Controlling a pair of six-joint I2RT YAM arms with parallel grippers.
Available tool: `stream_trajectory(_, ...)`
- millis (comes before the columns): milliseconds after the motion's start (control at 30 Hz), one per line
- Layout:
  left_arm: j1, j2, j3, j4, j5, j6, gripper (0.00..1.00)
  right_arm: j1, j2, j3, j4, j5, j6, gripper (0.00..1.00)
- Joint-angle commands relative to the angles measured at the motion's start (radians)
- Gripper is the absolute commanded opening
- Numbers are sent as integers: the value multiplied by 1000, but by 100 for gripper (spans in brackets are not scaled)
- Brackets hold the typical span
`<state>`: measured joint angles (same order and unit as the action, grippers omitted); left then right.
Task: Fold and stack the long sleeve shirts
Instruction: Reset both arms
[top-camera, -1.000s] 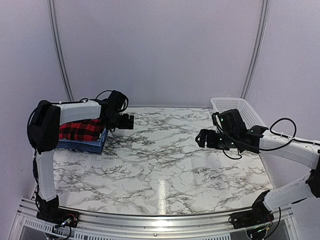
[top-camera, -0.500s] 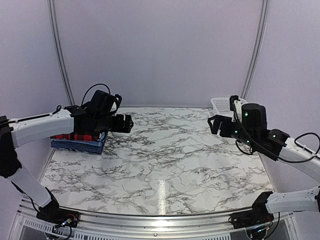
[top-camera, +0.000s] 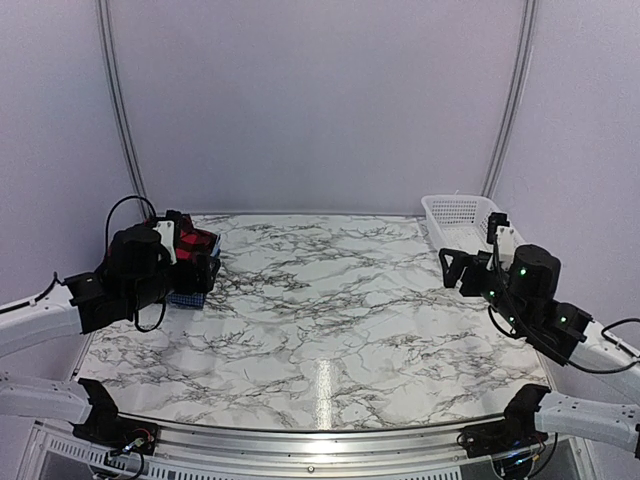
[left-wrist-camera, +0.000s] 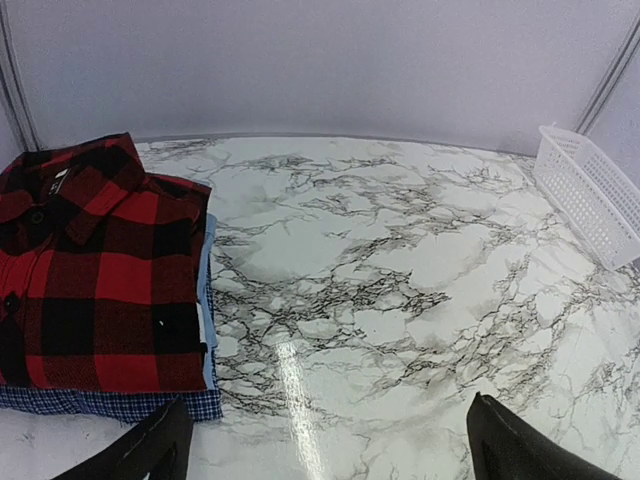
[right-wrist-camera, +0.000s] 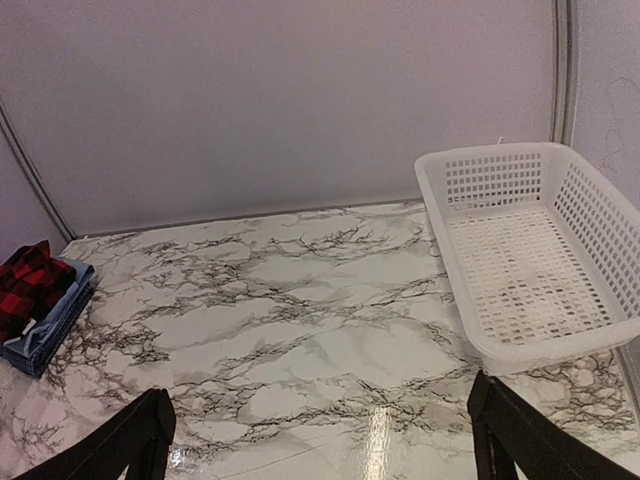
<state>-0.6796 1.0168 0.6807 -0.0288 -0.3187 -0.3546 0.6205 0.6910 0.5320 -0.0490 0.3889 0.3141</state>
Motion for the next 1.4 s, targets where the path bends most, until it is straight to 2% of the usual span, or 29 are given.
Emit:
stream_trajectory(0,2,-97,-86,92,-64,0,99,-5,7,-5,-14,77,-5,99)
stream_trajectory(167,2,-162,-171,107,-185,13,99,-6,52,-82,34,184,-55,98)
stream_trajectory(233,7,-193,-227,147,-267,14,99,-9,61,-146,163,225,-118,98)
stream_trajectory(300,22,-240,-291,220,-285,43,99,-45,62,-222,321,250,-182,98)
stream_trajectory(467,159,-299,-371,292,-273,105,99,-325,79,-372,674,167,-311,98)
stream_trajectory(533,228,-273,-386,321,-271,90,99,-443,117,-418,822,49,-310,98)
stream_trajectory(600,266,-242,-405,376,-302,118,99,-530,202,-463,989,-31,-282,98)
stream_trajectory(700,326,-190,-426,459,-359,168,99,-552,445,-490,1241,-50,-312,98)
stream_trajectory(800,385,-140,-482,654,-390,257,99,-551,627,-495,1495,-66,-362,98)
stream_trajectory(900,456,-40,-540,840,-367,257,99,-552,771,-446,1568,-89,-378,99)
stream_trajectory(967,468,48,-598,1074,-345,319,99,-553,885,-435,1659,-109,-390,99)
stream_trajectory(1033,486,137,-620,1209,-318,347,99,-542,954,-442,1781,-136,-428,98)
stream_trajectory(1133,524,252,-611,1372,-185,373,99,-541,901,-381,1577,-198,-437,99)
stream_trajectory(1233,546,431,-580,1494,-113,381,99,-542,909,-351,1531,-195,-439,99)
stream_trajectory(1300,547,556,-580,1637,-87,406,99,-543,911,-356,1549,-196,-442,99)
stream_trajectory(1333,547,563,-586,1671,-81,411,99,-541,916,-353,1544,-192,-443,99)
stream_trajectory(1367,550,530,-584,1613,-62,398,99,-541,910,-338,1503,-180,-437,99)
